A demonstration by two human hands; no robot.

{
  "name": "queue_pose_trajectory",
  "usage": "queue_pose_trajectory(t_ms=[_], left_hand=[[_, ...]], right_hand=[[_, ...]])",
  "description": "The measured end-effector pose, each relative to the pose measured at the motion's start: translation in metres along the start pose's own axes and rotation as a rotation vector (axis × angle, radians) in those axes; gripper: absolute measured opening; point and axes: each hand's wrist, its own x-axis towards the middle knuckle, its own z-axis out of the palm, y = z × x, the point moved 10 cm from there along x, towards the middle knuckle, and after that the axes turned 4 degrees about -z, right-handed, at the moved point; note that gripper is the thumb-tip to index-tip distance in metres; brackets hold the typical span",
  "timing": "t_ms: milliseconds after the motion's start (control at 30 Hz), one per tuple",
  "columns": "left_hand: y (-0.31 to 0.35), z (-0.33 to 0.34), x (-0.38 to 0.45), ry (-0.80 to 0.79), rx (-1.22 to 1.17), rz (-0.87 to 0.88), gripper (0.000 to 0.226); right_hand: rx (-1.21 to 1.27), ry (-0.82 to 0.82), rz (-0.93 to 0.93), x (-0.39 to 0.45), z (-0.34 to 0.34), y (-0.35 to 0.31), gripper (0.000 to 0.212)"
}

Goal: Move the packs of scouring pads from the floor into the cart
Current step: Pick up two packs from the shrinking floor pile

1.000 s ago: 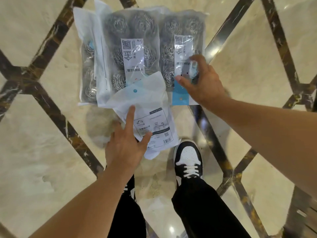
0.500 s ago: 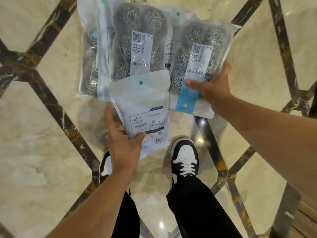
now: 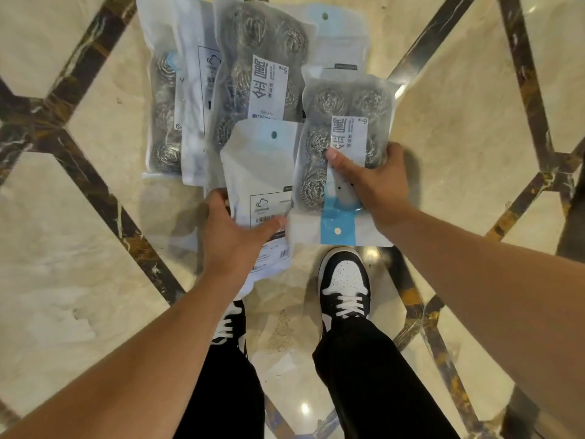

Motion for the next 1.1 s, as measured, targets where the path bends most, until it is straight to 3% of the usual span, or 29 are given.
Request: queue_pose_trajectory(t_ms=[100,267,400,600,833,933,1100], left_hand=[[0.003,0.001,-0.002,0.003,-0.041,0.003,0.061],[0.009,-0.015,-0.010,0.004,-0.093,-0.021,0.061],[0.012,-0.038,-0.017,-0.003,-0.152,-0.081,0.040],[0.043,-0.077,-0.040,-0.058,-0.104,-0.061,0.021],[0.135,-0.122,-0.084,0.038,-0.175,0.069,0.018],[0.195,-0.142,-0.107,0.063,-0.257,0.121,0.026],[0.307,-0.194,-0.156,0.083,-0.266,0.226,0.015]], right_hand=[[0.014,0.051,0.009,-0.012,-0.002,0.013,0.092],[0.093,0.050,0.155,-0.035,-0.009,0.039,0.070],[0.069,0.000,0.193,-0.054,-0.025,0.043,0.047],[0.099,-0.129,0.174,-0.088,-0.040,0.011,0.062],[0.032,-0.042,-0.040,-0.116,-0.069,-0.115,0.052],[0.032,-0.017,-0.101,-0.127,-0.081,-0.180,0.052],[0.011,0.026,-0.242,-0.168,-0.119,-0.313,0.047]])
